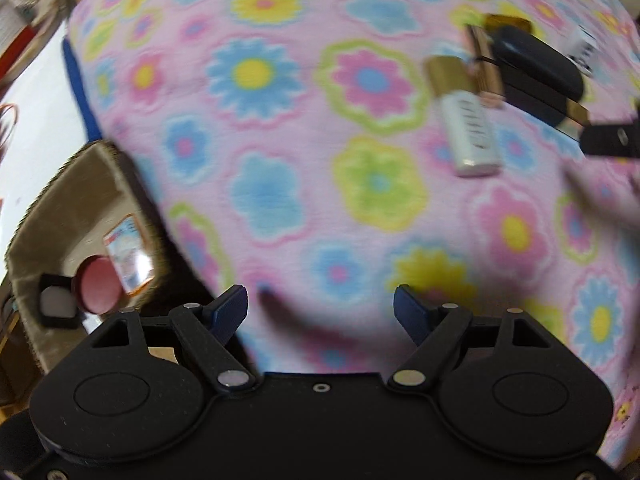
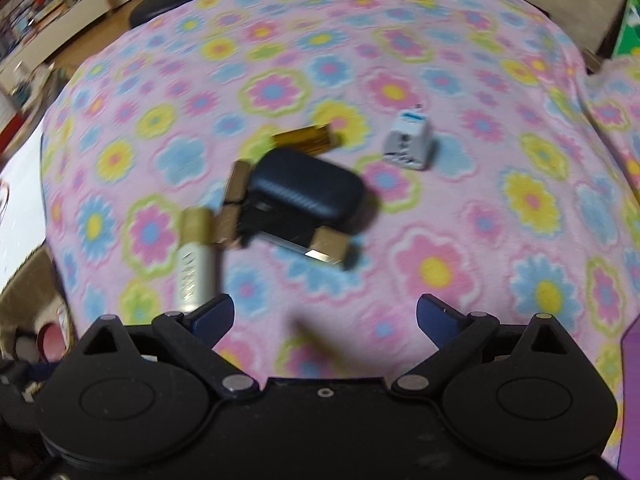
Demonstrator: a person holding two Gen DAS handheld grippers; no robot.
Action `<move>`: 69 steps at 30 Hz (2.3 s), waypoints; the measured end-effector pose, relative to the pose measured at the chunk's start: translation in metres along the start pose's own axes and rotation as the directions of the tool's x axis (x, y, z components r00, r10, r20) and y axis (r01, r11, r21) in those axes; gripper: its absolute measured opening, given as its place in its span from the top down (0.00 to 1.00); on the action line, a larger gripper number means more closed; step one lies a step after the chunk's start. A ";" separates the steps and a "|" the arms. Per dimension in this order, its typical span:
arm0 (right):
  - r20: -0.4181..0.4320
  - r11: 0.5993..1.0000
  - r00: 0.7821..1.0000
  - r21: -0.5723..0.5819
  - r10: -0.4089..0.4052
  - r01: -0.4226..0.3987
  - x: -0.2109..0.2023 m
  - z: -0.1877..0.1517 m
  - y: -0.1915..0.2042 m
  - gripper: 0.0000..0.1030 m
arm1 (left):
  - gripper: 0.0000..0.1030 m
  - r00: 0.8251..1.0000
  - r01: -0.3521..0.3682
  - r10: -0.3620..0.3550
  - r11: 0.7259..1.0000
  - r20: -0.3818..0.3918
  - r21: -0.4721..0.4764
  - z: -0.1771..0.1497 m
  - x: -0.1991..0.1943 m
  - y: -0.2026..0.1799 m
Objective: Organize rigid objects
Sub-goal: 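Move the right tool toward the gold-capped CIELO tube on the blanket, then grasp the CIELO tube with the left tool while the right tool approaches the white adapter, then hold the CIELO tube in the left tool while the right tool grasps the white travel adapter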
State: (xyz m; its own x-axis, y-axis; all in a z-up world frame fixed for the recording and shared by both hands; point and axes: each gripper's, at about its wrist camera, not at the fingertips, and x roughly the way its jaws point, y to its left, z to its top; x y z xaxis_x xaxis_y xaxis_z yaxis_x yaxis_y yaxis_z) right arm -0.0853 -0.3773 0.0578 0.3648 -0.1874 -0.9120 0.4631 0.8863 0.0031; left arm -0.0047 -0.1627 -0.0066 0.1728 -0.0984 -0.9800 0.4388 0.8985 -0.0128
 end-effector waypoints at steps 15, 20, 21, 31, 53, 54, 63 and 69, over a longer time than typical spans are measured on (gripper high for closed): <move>-0.019 0.997 0.998 0.053 -0.059 0.060 0.026 0.017 -0.046 0.04 | 0.23 1.000 -0.015 0.015 1.000 -0.009 0.026 0.032 -0.009 -0.023; -0.035 0.996 0.998 0.072 -0.050 0.052 0.035 0.017 -0.056 0.04 | 0.23 1.000 0.004 -0.004 0.999 0.001 0.042 0.051 -0.013 -0.042; -0.035 0.996 0.998 0.074 -0.049 0.051 0.035 0.018 -0.058 0.04 | 0.22 1.000 0.016 -0.016 0.999 0.001 0.042 0.055 -0.013 -0.046; -0.043 0.993 0.998 0.107 -0.039 0.043 0.045 0.022 -0.075 0.04 | 0.19 0.999 0.030 -0.030 1.000 -0.012 0.007 0.083 0.006 -0.056; -0.024 0.995 1.000 0.102 -0.019 0.022 0.050 0.028 -0.077 0.01 | 0.14 0.999 0.036 -0.038 0.974 -0.004 -0.223 0.135 -0.003 -0.033; -0.023 0.995 1.000 0.101 -0.020 0.023 0.050 0.029 -0.077 0.01 | 0.14 0.999 0.034 -0.037 0.972 -0.007 -0.232 0.139 0.002 -0.033; -0.023 0.994 1.000 0.106 -0.019 0.022 0.049 0.026 -0.080 0.01 | 0.15 0.999 -0.003 -0.007 0.952 -0.033 -0.306 0.147 0.029 -0.032; -0.005 0.993 1.000 0.110 -0.028 0.029 0.045 0.032 -0.084 0.01 | 0.23 0.999 -0.002 -0.007 0.953 -0.031 -0.301 0.149 0.035 -0.032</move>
State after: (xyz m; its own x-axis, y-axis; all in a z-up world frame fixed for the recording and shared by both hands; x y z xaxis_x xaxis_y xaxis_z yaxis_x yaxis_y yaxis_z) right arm -0.0821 -0.4740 0.0298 0.3475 -0.2103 -0.9138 0.5597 0.8284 0.0222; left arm 0.1190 -0.2583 -0.0105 0.1422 -0.0916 -0.9856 0.1521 0.9859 -0.0697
